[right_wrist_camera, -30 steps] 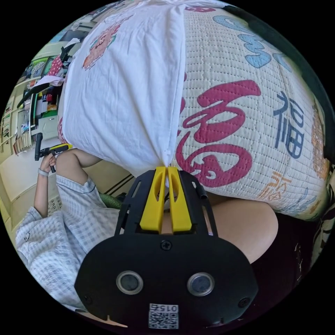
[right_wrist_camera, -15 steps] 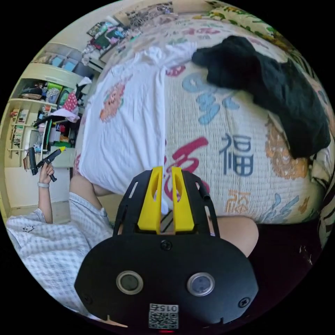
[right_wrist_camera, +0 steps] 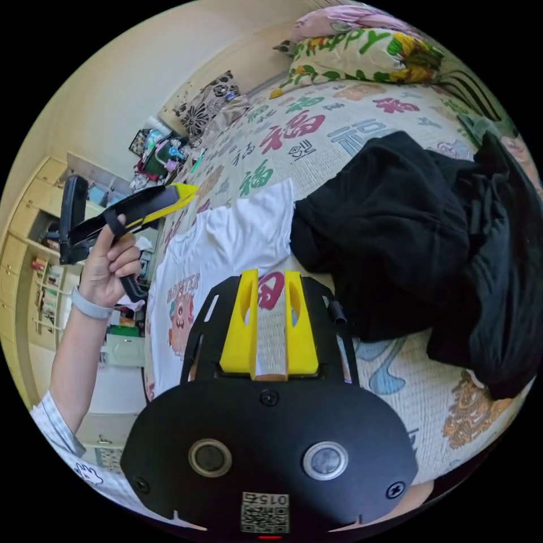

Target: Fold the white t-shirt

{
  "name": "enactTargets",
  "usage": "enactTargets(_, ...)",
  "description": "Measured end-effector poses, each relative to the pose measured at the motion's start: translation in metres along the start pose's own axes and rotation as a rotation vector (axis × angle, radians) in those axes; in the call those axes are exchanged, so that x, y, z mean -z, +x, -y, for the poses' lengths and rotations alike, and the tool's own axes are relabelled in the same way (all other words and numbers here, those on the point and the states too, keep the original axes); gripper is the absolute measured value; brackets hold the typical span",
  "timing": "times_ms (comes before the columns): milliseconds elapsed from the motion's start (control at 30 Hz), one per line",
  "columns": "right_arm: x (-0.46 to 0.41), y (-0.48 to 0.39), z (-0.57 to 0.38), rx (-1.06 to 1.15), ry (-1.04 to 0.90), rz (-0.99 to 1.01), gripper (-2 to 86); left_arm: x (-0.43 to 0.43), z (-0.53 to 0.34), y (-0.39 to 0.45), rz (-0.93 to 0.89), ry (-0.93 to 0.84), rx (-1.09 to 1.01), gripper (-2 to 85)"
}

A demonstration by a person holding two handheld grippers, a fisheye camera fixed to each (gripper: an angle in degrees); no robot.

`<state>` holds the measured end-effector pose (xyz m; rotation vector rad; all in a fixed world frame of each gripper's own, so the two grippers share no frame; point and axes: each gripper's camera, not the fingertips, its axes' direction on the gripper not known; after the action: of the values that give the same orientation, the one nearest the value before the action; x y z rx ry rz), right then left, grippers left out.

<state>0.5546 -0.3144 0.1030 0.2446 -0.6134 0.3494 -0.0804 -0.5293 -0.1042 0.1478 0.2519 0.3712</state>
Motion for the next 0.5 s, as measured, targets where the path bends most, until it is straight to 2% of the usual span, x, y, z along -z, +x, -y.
enactTargets(233, -0.021, 0.015, 0.025, -0.042, -0.048, 0.095, 5.2, -0.096, 0.061, 0.016, 0.105, -0.094, -0.049, 8.3)
enactTargets(367, -0.027, 0.006, 0.033, 0.006, -0.033, 0.109, 0.3, -0.104, 0.062, 0.007, 0.002, 0.001, -0.032, 4.1)
enactTargets(500, -0.02, -0.017, 0.04, 0.066, 0.011, 0.074, -0.7, -0.091, 0.063, -0.012, -0.119, 0.108, 0.026, 0.2)
